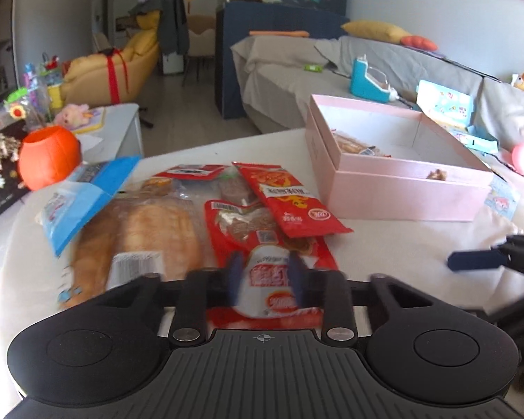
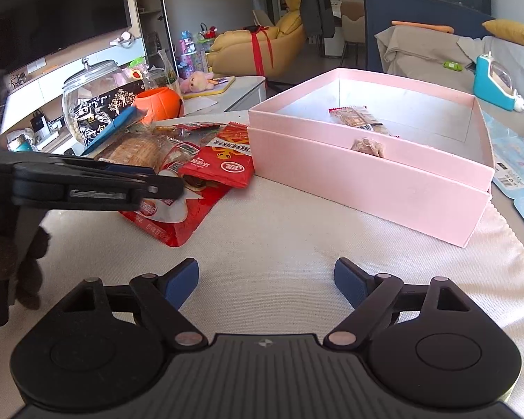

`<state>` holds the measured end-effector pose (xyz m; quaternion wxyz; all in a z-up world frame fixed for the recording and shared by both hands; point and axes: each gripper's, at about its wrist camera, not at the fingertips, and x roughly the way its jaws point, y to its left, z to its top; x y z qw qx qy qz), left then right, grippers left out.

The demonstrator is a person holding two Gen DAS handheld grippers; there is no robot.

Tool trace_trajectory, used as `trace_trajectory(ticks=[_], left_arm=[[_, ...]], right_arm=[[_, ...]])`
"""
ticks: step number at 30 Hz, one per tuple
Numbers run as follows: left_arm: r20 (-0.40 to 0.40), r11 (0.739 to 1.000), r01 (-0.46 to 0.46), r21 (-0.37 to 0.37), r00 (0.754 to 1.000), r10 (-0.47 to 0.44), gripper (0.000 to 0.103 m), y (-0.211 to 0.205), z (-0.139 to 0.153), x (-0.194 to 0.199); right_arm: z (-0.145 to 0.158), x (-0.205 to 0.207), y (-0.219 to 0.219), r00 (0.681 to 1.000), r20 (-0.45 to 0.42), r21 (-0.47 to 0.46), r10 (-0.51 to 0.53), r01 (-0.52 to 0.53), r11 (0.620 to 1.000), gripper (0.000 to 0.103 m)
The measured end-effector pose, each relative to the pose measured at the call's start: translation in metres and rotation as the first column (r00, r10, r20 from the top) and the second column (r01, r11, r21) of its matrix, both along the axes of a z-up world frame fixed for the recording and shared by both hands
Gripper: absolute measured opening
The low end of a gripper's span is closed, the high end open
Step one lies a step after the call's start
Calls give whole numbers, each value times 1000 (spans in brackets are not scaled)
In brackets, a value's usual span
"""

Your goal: Organize snacks

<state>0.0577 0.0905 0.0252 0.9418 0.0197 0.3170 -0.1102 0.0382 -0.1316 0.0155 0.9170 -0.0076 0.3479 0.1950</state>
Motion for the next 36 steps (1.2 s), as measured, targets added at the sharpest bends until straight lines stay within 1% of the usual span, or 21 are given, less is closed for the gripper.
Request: trace_trajectory(ticks=[1,2,5,6,9,12,15,17,19,20,21,22,23,24,25,27,29,31,32,34,36], left_arm=[[-2,1000,-2,6,1000,2,19,3,-1,-10],[-16,1000,2,-10,1000,-2,19,7,-2,-17],[-60,996,-20,-85,998,15,19,23,-14,-37],[-45,992,-31,-123,999,26,20,30,-17,-42],[-48,977,-66,-204,997,57,20,43,-18,-42],[-36,967,-83,-241,996,76,23,50,-19,-42],[-24,947,-81,-310,997,77,23,61,-15,-48],[11,939,-120,-324,991,131,26,74,-9,-57],[43,920,-224,-321,967,250,26,92,-3,-62],[41,901,-273,-338,952,304,24,100,-4,-64],[23,873,-321,-367,935,354,24,109,-7,-65],[-1,851,-350,-391,925,380,24,115,-11,-65],[-32,832,-380,-403,915,402,25,120,-16,-64],[-58,823,-404,-399,907,417,25,123,-20,-63],[-74,820,-417,-393,903,423,24,123,-23,-62],[-68,825,-406,-394,908,414,24,123,-24,-64],[-59,842,-386,-377,917,395,25,119,-24,-64],[-52,854,-377,-358,922,385,25,115,-24,-65],[-53,853,-376,-363,922,384,25,116,-24,-64],[-61,839,-375,-393,922,383,24,121,-27,-64],[-68,826,-373,-423,922,382,24,125,-30,-65]], right_arm=[[0,0,0,1000,0,2,0,0,1000,86],[0,0,-1,1000,0,4,0,0,1000,86],[0,0,-1,1000,-2,9,1,-1,1000,86],[0,0,-1,1000,-3,9,2,-2,1000,87],[0,1,0,1000,-7,-1,8,-8,1000,88],[4,3,9,1000,-23,-54,10,-11,998,88],[25,8,29,997,-17,-85,79,-80,993,88],[49,21,54,992,5,-112,124,-122,986,88],[70,41,88,982,9,-123,187,-184,975,88],[78,51,107,976,10,-135,216,-212,968,88],[84,59,130,968,17,-156,251,-245,957,88],[88,67,155,955,28,-190,297,-286,939,88],[89,73,179,941,35,-226,337,-321,920,88],[87,79,206,926,33,-261,375,-354,898,88],[84,87,231,916,21,-279,400,-379,883,88],[76,101,270,908,-7,-284,420,-404,870,88],[67,113,302,901,-22,-291,434,-421,859,88],[52,121,332,891,-31,-356,452,-432,828,88],[45,124,343,892,-40,-387,451,-430,816,87],[35,130,356,895,-65,-429,441,-424,797,87],[35,136,355,906,-66,-427,419,-405,808,87]])
